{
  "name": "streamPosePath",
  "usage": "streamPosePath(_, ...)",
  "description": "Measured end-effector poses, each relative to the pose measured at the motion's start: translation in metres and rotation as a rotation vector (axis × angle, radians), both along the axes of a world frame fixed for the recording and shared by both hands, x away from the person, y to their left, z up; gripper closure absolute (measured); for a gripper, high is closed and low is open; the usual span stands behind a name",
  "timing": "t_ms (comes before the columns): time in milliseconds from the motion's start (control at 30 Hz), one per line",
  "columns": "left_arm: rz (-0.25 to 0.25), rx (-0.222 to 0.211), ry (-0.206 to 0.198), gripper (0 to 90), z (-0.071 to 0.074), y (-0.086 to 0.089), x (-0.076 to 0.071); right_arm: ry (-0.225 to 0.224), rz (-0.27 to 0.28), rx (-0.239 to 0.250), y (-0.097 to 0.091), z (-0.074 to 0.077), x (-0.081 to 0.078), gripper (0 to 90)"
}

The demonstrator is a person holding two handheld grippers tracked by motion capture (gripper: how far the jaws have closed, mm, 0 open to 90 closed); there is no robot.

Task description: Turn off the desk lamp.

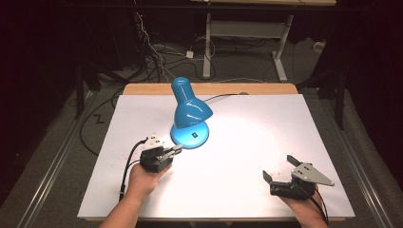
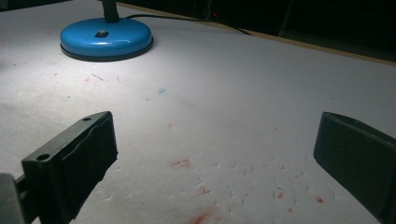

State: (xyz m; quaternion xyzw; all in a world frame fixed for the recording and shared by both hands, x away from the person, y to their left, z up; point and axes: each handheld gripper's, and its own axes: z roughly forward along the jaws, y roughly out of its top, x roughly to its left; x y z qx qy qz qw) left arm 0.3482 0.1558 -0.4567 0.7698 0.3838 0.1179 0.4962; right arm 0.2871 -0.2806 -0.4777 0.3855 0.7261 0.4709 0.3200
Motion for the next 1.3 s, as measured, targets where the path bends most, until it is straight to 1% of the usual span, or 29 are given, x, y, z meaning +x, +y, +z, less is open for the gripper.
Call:
streamPosePath(100,-0.016,-0.018,0.006,87.9,0.001,0.001,0.005,0.001,-0.002,0.004,0.001,0.0,0.0,0.1)
streamPosePath(167,-0.024,-0.039,0.016,87.9,0.001,0.003,0.011,-0.003,0.002,0.004,0.001,0.001,0.0,0.1)
streamPosePath(233,-0.021,-0.038,0.02,87.9,0.001,0.003,0.015,-0.002,0.001,0.004,0.001,0.001,0.0,0.1)
streamPosePath(267,-0.02,-0.031,0.021,88.0,0.0,0.002,0.019,-0.002,0.002,0.005,0.001,0.001,0.0,0.1)
streamPosePath(300,-0.02,-0.031,0.021,87.9,0.0,0.002,0.019,-0.002,0.002,0.006,0.001,0.001,0.0,0.1)
streamPosePath(333,-0.013,-0.028,0.028,87.9,-0.002,0.001,0.024,-0.002,0.003,0.005,0.001,0.001,0.0,0.1)
streamPosePath(367,-0.013,-0.028,0.028,87.9,-0.002,0.001,0.024,-0.002,0.003,0.005,0.001,0.001,0.0,0.1)
streamPosePath(400,-0.011,-0.03,0.035,87.9,-0.004,0.0,0.028,-0.001,0.002,0.007,0.001,0.001,0.0,0.1)
streamPosePath(500,0.004,-0.035,0.046,87.9,-0.007,-0.001,0.035,-0.004,0.001,0.005,0.001,0.001,0.001,0.1)
streamPosePath(600,0.013,-0.058,0.056,88.0,-0.01,-0.003,0.041,-0.005,0.0,0.007,0.0,0.002,0.001,0.1)
streamPosePath(633,0.011,-0.05,0.054,88.0,-0.011,-0.004,0.043,-0.005,-0.001,0.01,0.0,0.002,0.001,0.1)
streamPosePath(700,0.012,-0.046,0.055,87.9,-0.013,-0.006,0.046,-0.005,0.001,0.01,0.0,0.002,0.001,0.1)
streamPosePath(800,0.018,-0.047,0.066,87.9,-0.015,-0.009,0.051,-0.003,0.0,0.009,-0.001,0.001,0.001,0.1)
streamPosePath(933,0.021,-0.041,0.064,87.9,-0.017,-0.011,0.056,-0.003,-0.002,0.01,0.0,0.001,0.001,0.1)
streamPosePath(1067,0.029,-0.054,0.066,88.0,-0.02,-0.012,0.06,-0.003,-0.001,0.007,-0.001,0.001,0.001,0.1)
streamPosePath(1200,0.04,-0.091,0.079,87.9,-0.025,-0.013,0.065,-0.002,-0.003,0.01,-0.001,0.001,0.001,0.1)
streamPosePath(1300,0.046,-0.095,0.082,87.9,-0.028,-0.013,0.069,-0.001,-0.003,0.01,-0.001,0.001,0.001,0.0)
